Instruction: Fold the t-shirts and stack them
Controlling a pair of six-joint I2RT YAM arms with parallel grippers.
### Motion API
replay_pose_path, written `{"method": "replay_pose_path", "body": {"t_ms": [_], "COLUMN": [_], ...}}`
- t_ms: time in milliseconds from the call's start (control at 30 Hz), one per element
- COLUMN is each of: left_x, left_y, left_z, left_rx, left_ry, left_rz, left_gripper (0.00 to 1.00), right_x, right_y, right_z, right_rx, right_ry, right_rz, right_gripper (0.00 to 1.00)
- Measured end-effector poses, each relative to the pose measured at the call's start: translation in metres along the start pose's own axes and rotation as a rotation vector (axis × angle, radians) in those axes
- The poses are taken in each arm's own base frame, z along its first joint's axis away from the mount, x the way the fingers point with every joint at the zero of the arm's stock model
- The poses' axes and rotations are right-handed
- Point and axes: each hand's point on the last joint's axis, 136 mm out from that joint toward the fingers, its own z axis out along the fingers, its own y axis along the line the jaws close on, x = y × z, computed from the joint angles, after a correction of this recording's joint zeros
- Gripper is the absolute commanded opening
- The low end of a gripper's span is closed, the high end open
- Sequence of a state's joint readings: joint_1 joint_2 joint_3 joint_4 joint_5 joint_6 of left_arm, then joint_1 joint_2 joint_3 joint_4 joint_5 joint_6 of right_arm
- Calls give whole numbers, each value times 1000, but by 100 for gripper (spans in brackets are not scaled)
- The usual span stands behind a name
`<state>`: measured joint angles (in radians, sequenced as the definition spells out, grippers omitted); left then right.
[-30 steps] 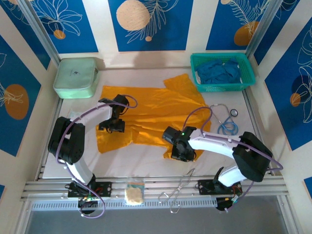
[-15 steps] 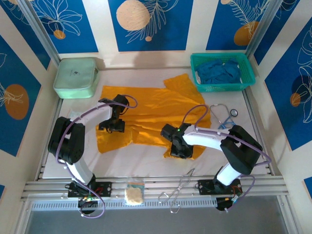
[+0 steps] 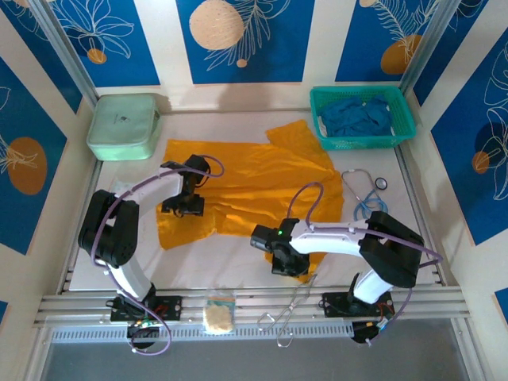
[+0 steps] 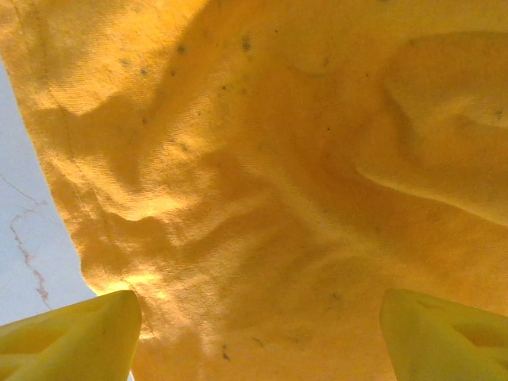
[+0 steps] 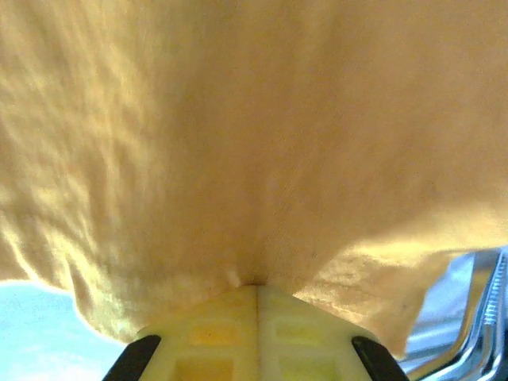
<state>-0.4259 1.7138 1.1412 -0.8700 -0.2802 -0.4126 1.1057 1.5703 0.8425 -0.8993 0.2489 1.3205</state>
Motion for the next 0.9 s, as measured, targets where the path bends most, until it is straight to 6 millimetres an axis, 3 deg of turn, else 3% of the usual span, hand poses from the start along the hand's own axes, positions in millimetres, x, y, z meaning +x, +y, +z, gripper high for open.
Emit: {"method": "replay_pose_path", "body": {"t_ms": [200, 367, 500, 667, 800, 900], "left_x": [-4, -6, -4, 5, 11, 17], "left_y": [-4, -5, -1, 3, 5, 8], "left_z": [0, 0, 3, 22, 30, 31], "left_rx": [20, 21, -7, -43, -67, -84], "left_ry": [-15, -25, -17, 52, 96, 120], "left_rz": [-1, -5, -14, -38, -44, -44], "left_gripper": [79, 80, 77, 63, 53, 51], "right_x": [4, -13, -55, -129, -177, -193], "right_y": [5, 12, -6, -55, -100, -120], "right_z": [-10, -35, -59, -71, -57, -35], "right_rx": [-12, -61, -126, -187, -196, -193], "right_ry": [16, -7, -58, -137, -173, -157], "right_rz": [62, 107, 187, 326, 429, 468], "right_gripper": [0, 0, 0, 0, 0, 0]}}
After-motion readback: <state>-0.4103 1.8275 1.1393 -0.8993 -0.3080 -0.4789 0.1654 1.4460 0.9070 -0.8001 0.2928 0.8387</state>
